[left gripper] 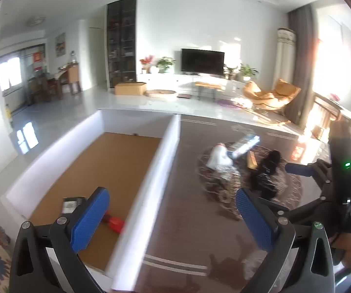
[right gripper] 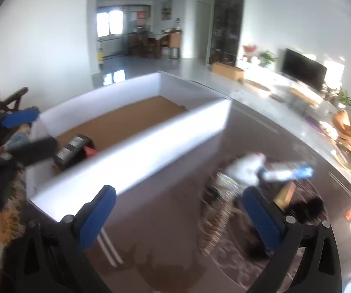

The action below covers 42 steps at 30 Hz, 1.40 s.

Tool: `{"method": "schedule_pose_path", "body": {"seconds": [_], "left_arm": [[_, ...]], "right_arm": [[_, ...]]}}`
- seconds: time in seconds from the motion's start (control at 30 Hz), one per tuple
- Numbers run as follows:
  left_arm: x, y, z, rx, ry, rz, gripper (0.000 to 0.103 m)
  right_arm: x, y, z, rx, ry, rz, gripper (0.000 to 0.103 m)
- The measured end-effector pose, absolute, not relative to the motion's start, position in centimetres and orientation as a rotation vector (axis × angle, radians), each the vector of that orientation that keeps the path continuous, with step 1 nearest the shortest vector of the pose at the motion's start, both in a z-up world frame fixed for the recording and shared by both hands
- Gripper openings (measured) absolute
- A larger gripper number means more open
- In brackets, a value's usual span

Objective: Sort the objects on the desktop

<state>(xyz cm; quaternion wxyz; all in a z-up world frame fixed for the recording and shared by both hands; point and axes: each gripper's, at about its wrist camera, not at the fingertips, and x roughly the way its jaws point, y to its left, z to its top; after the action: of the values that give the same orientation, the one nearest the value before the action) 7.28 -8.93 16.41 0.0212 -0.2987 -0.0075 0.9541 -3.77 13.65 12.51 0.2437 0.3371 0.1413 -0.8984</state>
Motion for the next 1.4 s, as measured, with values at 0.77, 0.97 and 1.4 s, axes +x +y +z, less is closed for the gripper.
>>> {"method": "schedule_pose_path", "body": {"seconds": [0.77,0.97,1.4], "left_arm": [[1.3,2.8,-0.2,-1.36,0.106,2.669,0.103],[1.7,2.8,0.0,-1.379,0.085,2.697,0.103],[1.1,2.9,0.2,-1.449,0.106,2.633,0.103]], "right_arm": [[-3.8,28.8,-0.3,1.336,0.189,-2.603,0.103],[-3.7,28.8,-0.2,1.336,0.185,-2.606,0.103],[-3.6,28.9,-0.2,1.336,0.186,-2.606,0.103]]}}
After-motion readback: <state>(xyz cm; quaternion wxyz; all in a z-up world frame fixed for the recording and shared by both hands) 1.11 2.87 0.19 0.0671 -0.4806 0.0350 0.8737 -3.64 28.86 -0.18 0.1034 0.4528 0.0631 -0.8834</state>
